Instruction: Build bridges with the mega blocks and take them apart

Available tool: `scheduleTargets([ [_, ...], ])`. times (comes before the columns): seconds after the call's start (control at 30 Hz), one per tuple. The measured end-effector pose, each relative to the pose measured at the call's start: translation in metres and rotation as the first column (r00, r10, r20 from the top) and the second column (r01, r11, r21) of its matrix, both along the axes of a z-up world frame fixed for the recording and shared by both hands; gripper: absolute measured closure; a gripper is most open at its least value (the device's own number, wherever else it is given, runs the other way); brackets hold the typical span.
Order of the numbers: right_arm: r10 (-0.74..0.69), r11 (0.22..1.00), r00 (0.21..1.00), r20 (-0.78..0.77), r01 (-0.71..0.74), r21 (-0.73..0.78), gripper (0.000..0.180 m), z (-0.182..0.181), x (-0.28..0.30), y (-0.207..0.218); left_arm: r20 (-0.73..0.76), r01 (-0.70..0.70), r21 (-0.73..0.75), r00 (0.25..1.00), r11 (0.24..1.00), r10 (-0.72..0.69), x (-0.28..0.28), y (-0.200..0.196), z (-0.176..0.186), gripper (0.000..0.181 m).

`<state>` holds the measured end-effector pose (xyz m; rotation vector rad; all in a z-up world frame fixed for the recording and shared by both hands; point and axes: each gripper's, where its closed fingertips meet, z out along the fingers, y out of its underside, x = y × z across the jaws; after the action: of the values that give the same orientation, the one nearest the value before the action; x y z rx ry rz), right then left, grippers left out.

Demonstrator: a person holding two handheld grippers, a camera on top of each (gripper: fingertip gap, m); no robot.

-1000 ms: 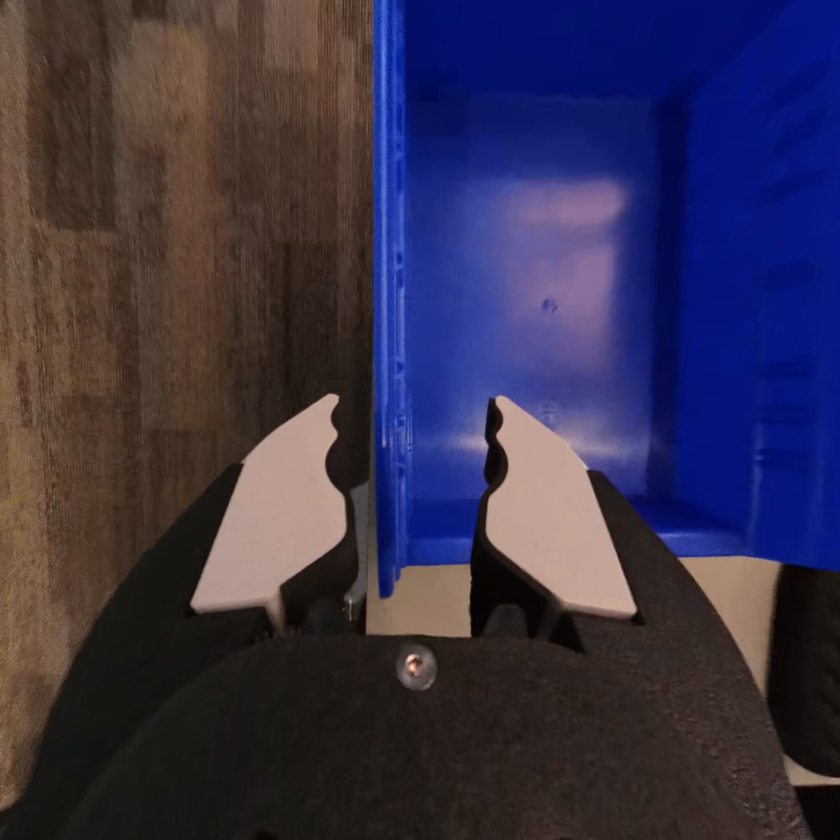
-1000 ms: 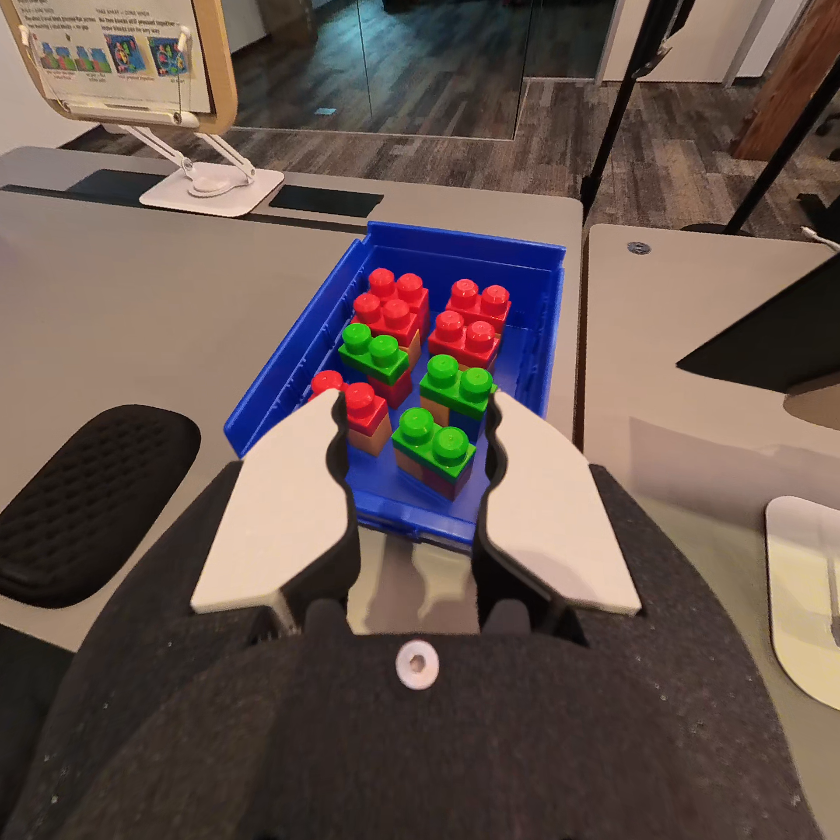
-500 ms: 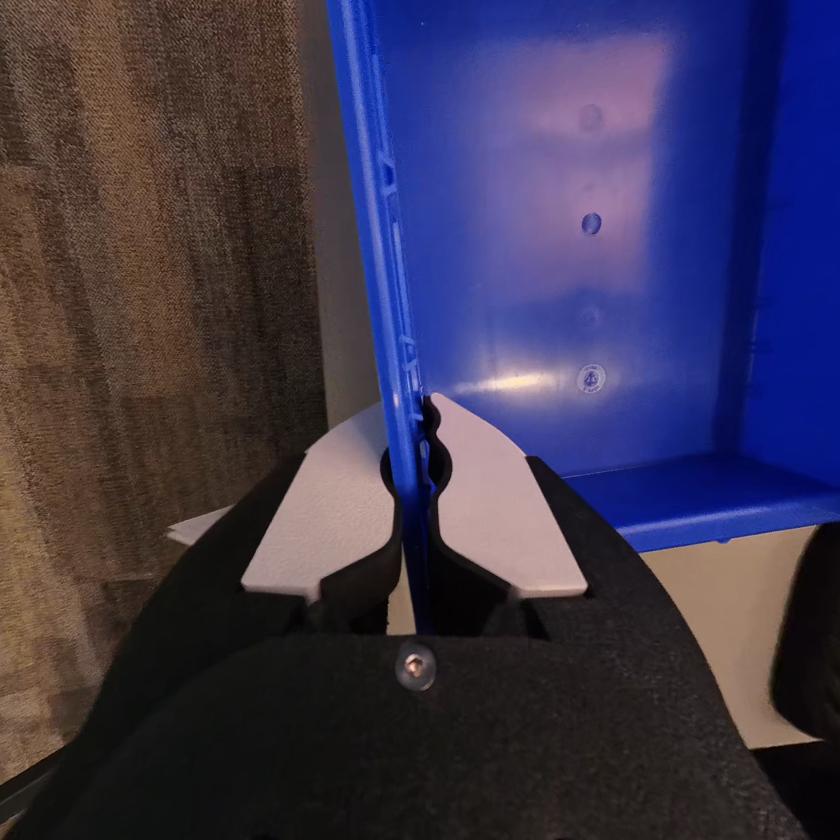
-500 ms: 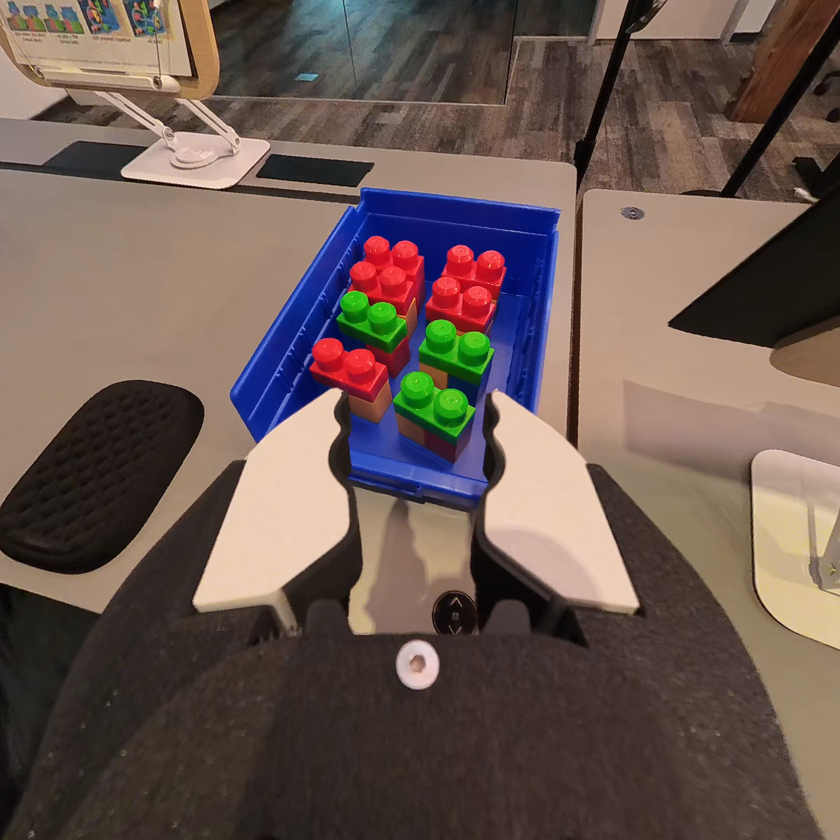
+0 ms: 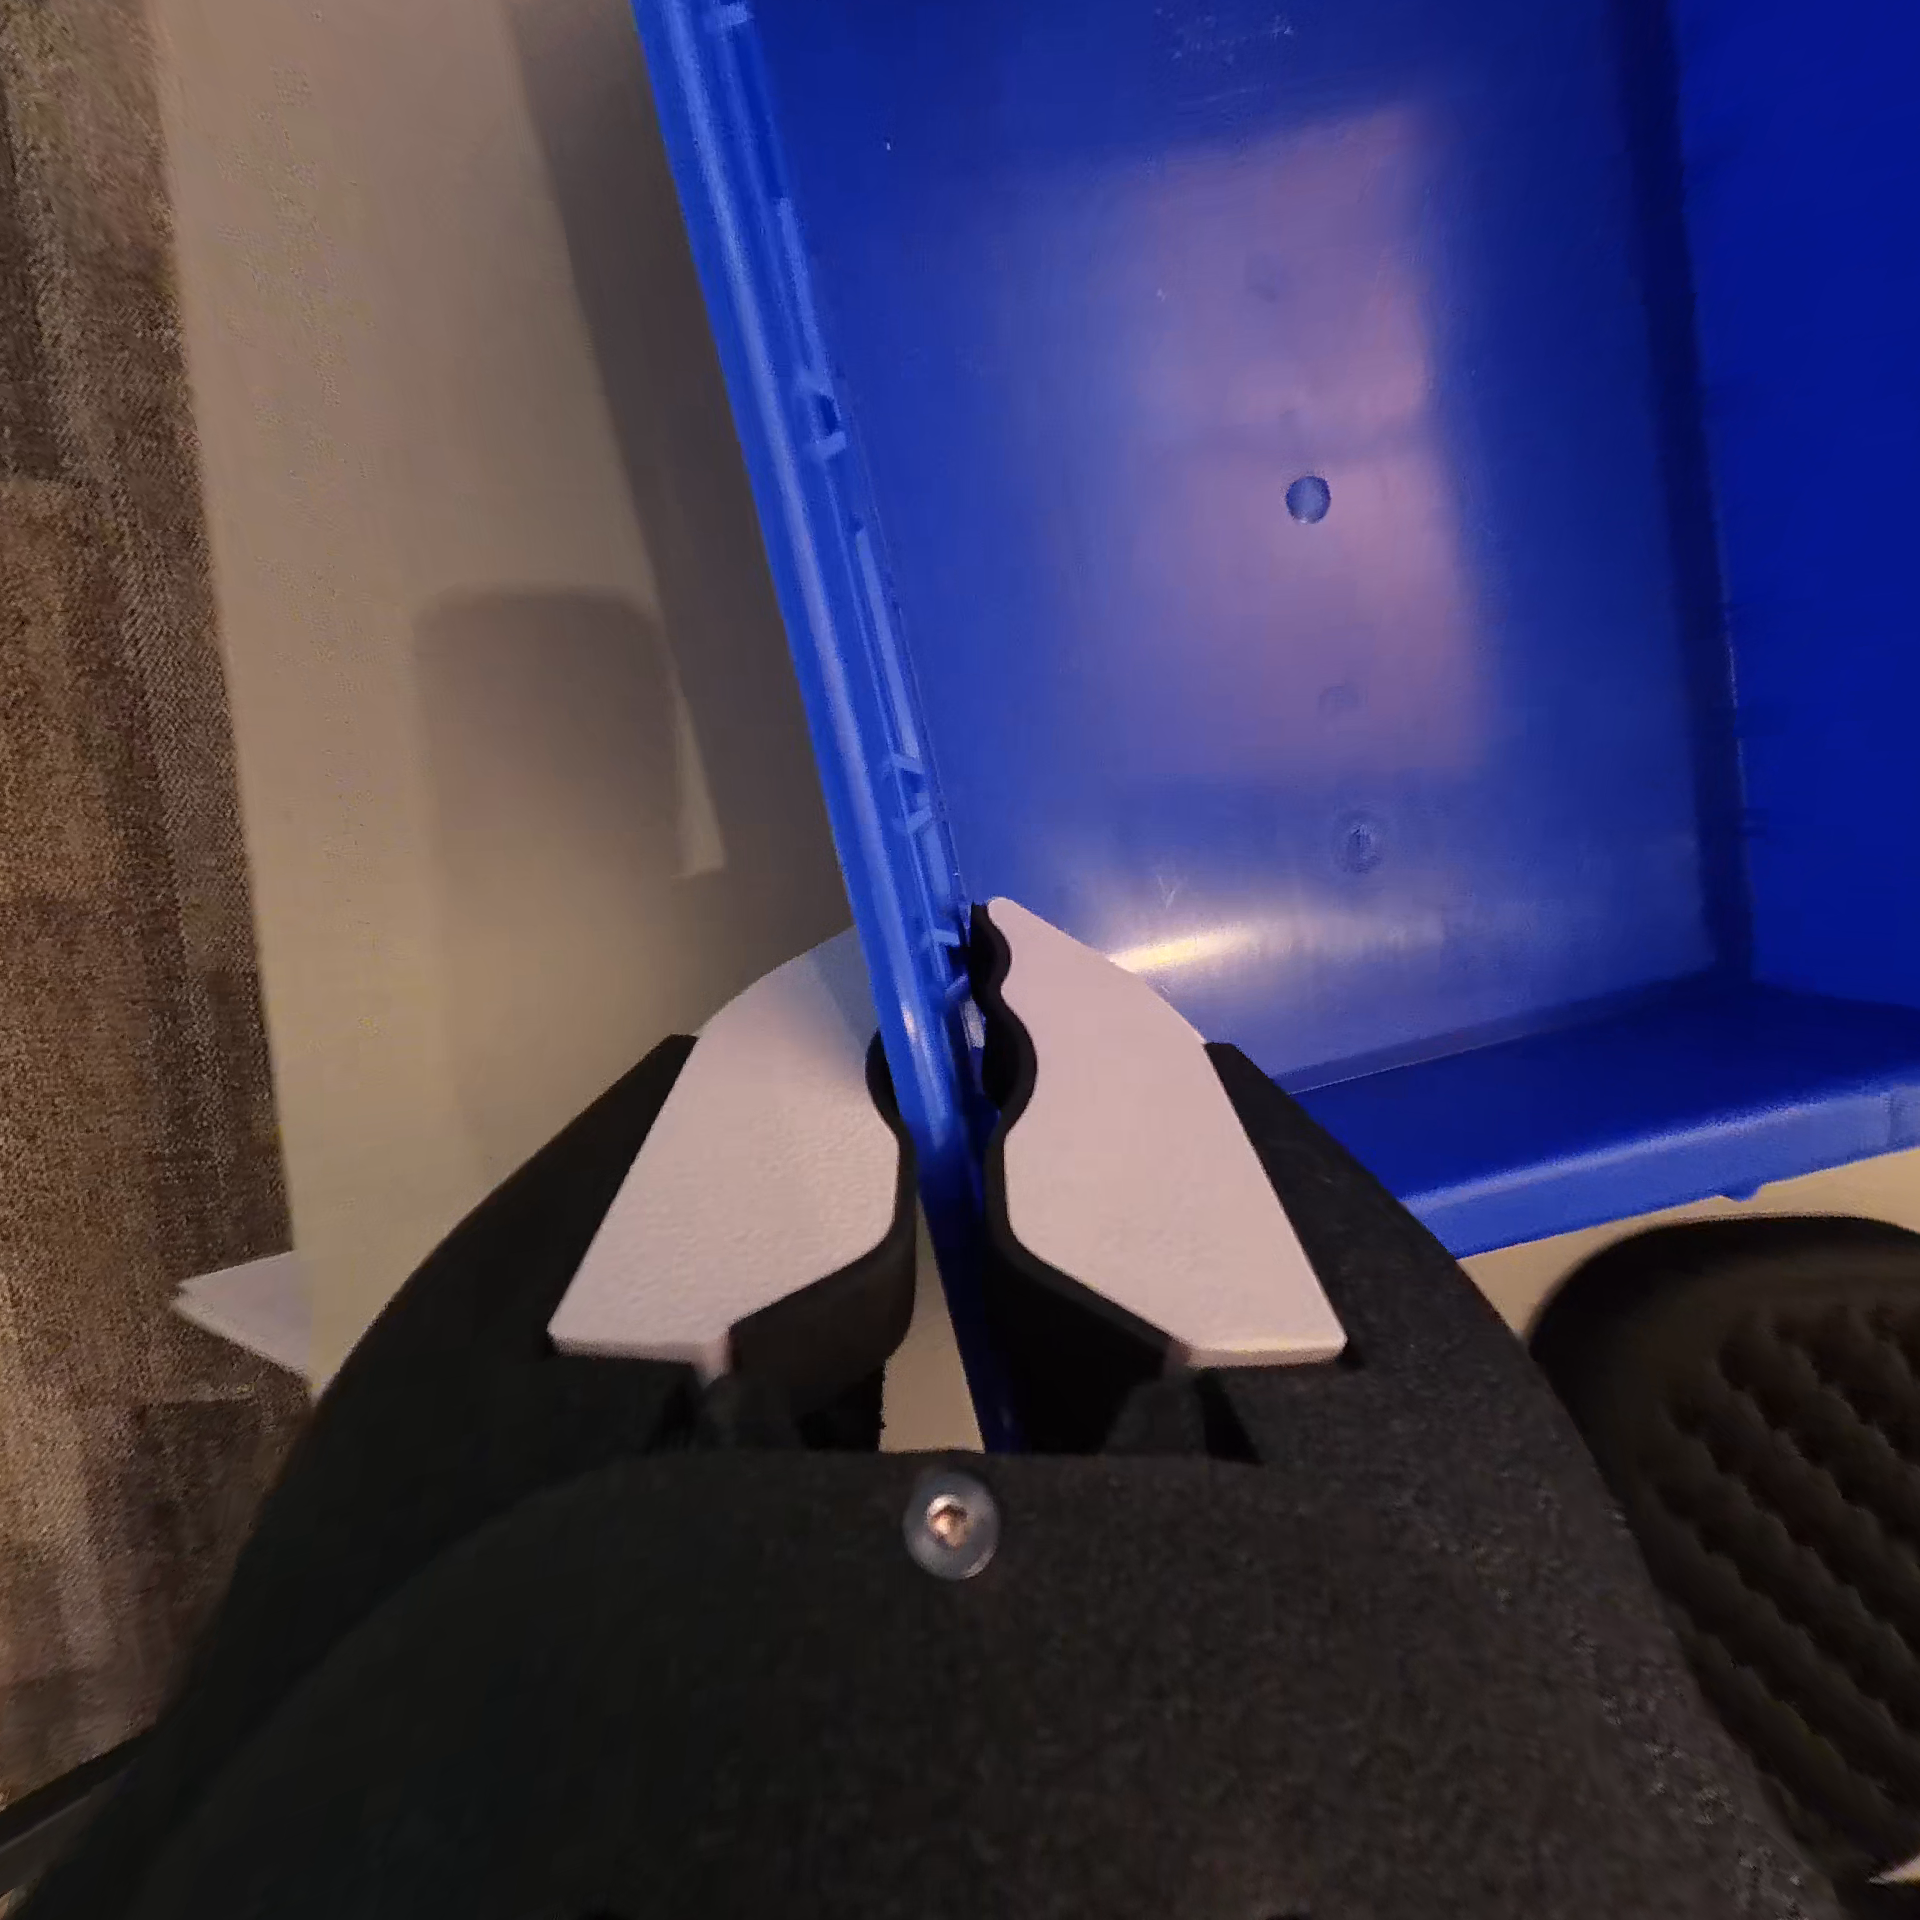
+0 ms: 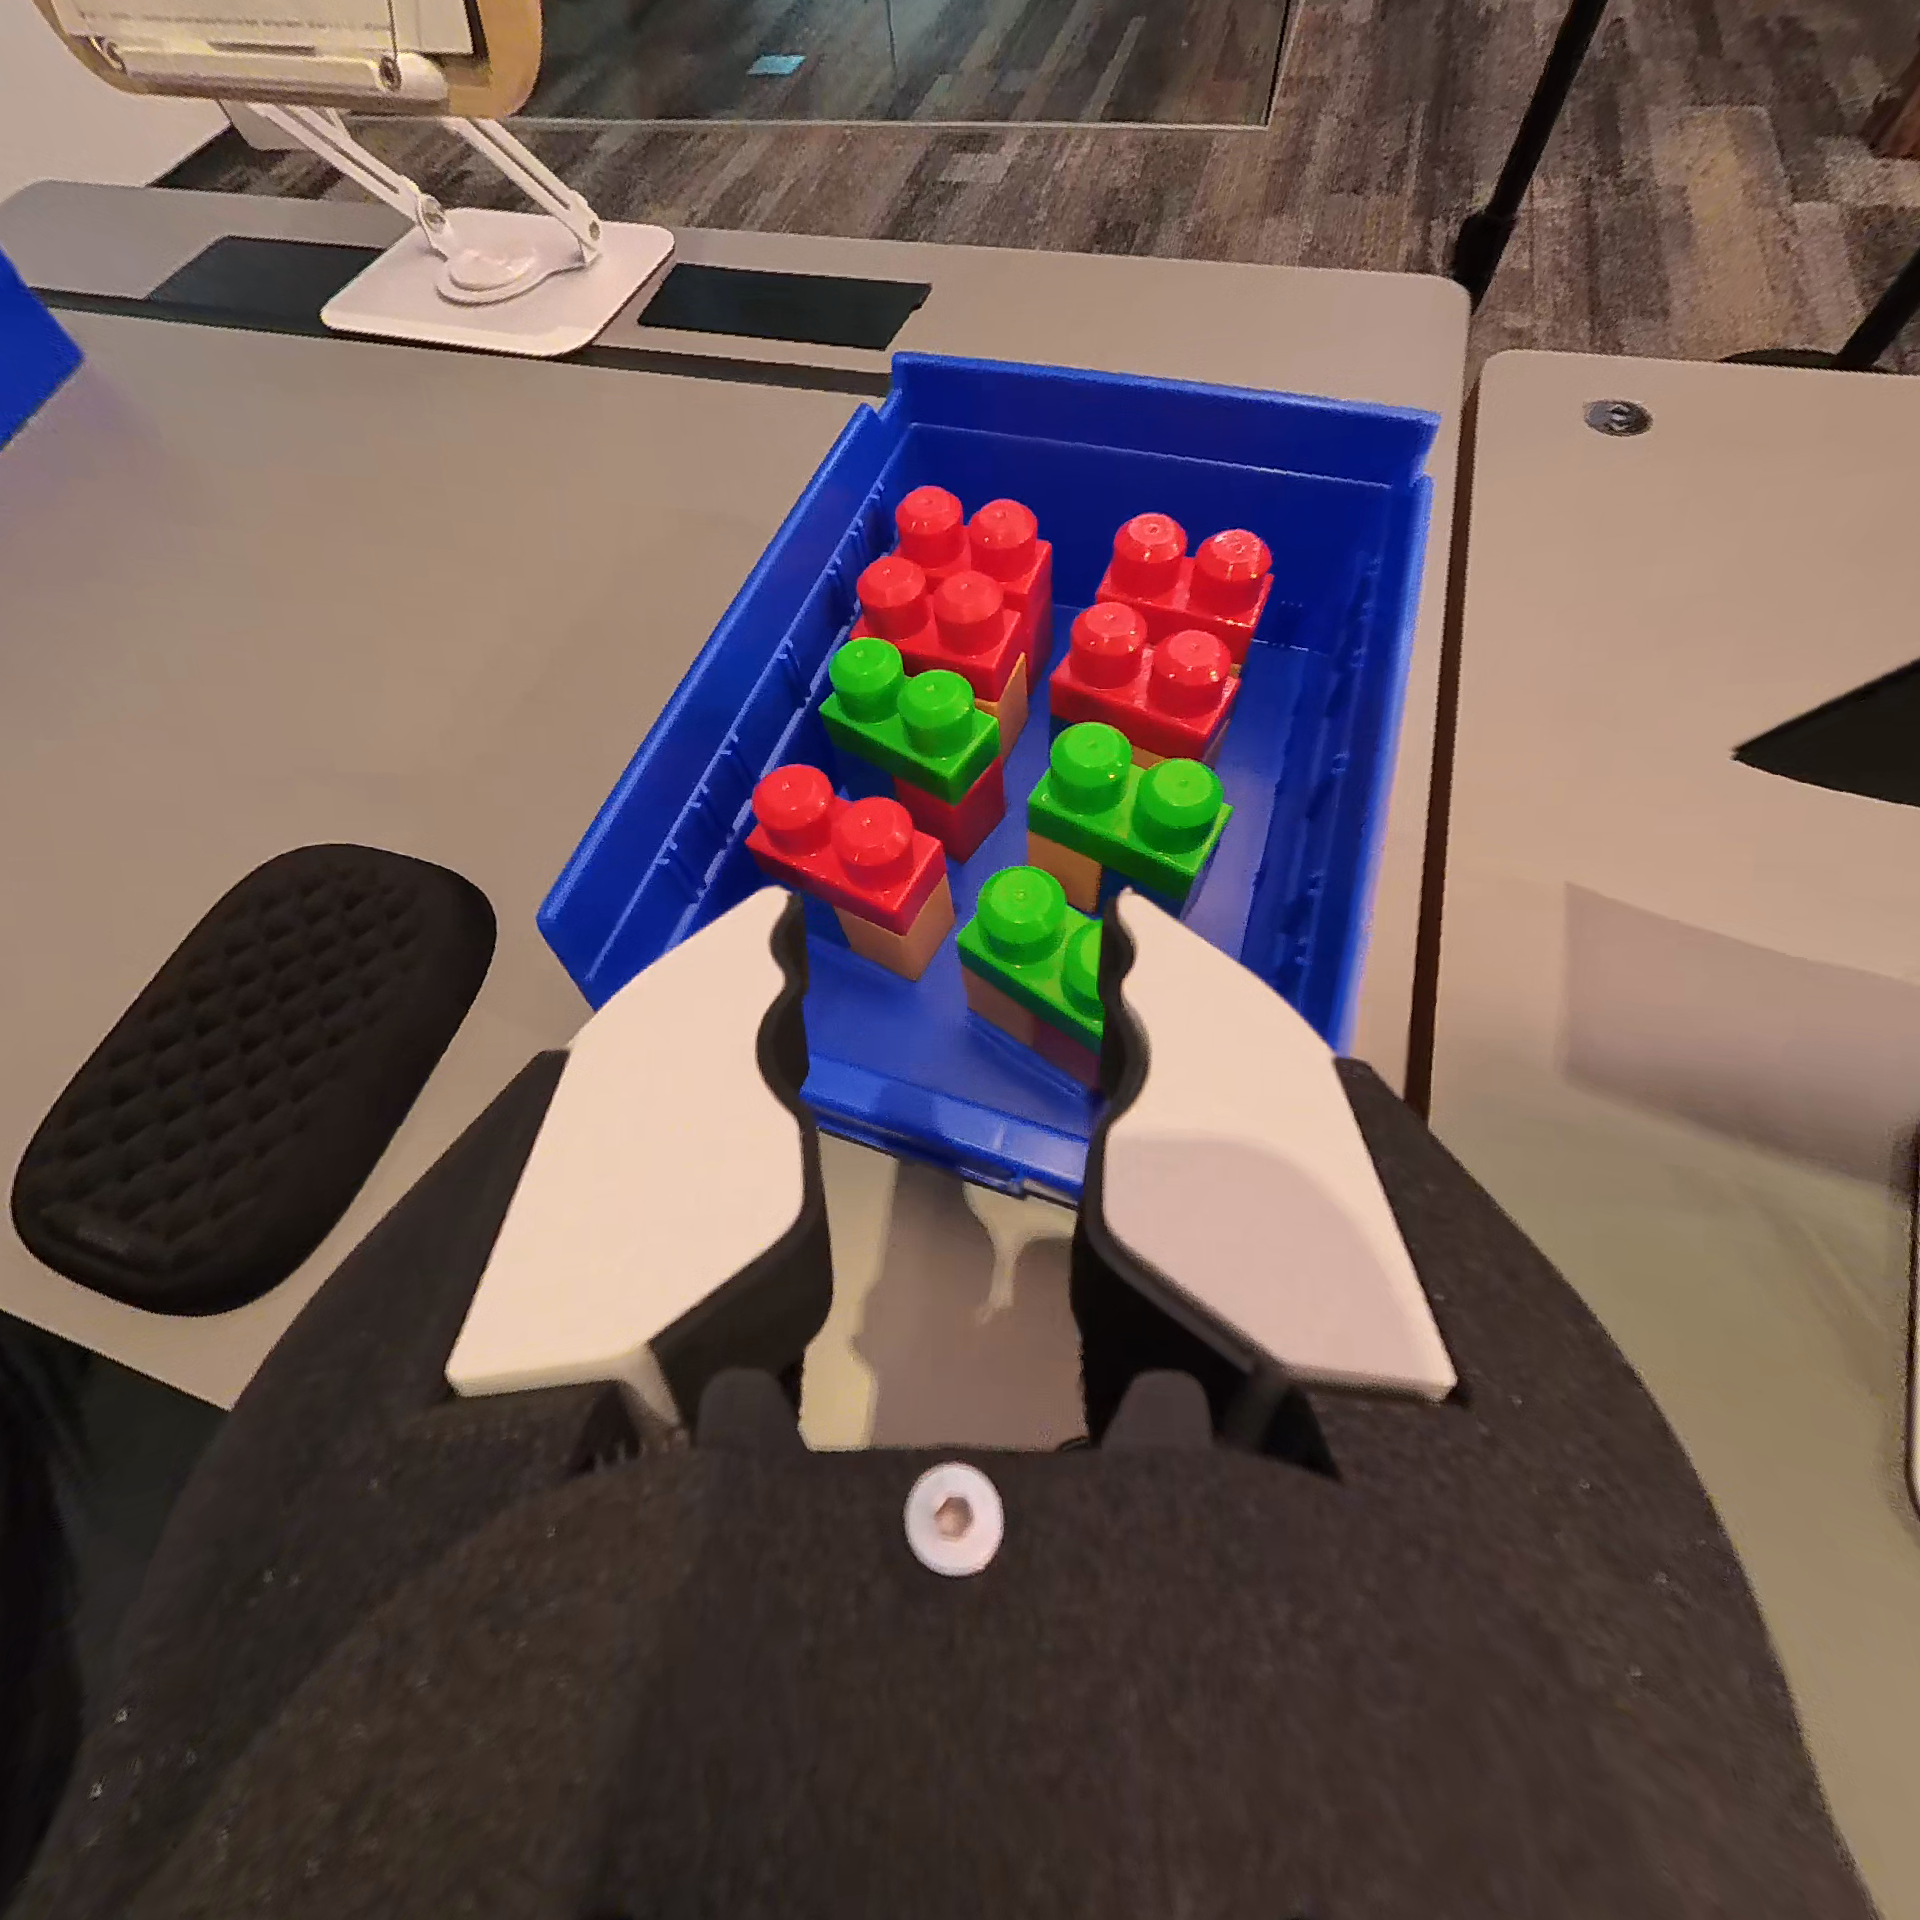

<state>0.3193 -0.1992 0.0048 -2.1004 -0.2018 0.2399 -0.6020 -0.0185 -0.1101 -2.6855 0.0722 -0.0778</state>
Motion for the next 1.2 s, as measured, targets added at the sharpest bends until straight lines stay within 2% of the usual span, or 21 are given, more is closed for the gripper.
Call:
scheduleTargets([
  [0.13,0.008,0.998,0.999,0.044,-0.006,-0.057,0.126,-0.012,-0.005,0.003,0.006,0.054,-0.003,0.999,0.999,-0.054,0.036,0.005,-0.001,0.174],
  [0.3,-0.042,0.971,0.989,0.142,0.074,-0.228,0.126,-0.040,0.011,0.009,0.023,0.110,0.006,0.994,0.994,-0.110,0.083,0.011,-0.001,0.174],
  [0.4,-0.081,0.951,0.982,0.169,0.127,-0.283,0.128,-0.042,0.023,0.021,0.031,0.145,0.017,0.989,0.989,-0.146,0.109,0.013,-0.001,0.174],
  [0.63,-0.191,0.868,0.954,0.231,0.274,-0.414,0.135,-0.044,0.067,0.060,0.031,0.200,0.017,0.979,0.980,-0.200,0.154,0.014,-0.002,0.174],
  [0.73,-0.203,0.810,0.924,0.325,0.345,-0.475,0.135,-0.057,0.095,0.074,0.034,0.207,0.014,0.978,0.978,-0.207,0.170,0.014,-0.002,0.174],
  [0.8,-0.184,0.781,0.934,0.306,0.328,-0.531,0.141,-0.068,0.098,0.083,0.029,0.217,0.012,0.976,0.976,-0.217,0.181,0.013,-0.002,0.174],
  [0.9,-0.179,0.749,0.965,0.192,0.260,-0.609,0.151,-0.084,0.090,0.099,0.038,0.230,-0.002,0.972,0.973,-0.230,0.201,0.011,-0.003,0.172],
  [1.07,-0.161,0.681,0.965,0.207,0.260,-0.685,0.154,-0.112,0.098,0.106,0.034,0.266,-0.020,0.964,0.964,-0.265,0.234,0.006,-0.004,0.171],
  [1.2,-0.177,0.660,0.978,0.114,0.204,-0.724,0.163,-0.123,0.090,0.112,0.053,0.286,-0.025,0.957,0.958,-0.285,0.263,0.002,-0.004,0.167],
])
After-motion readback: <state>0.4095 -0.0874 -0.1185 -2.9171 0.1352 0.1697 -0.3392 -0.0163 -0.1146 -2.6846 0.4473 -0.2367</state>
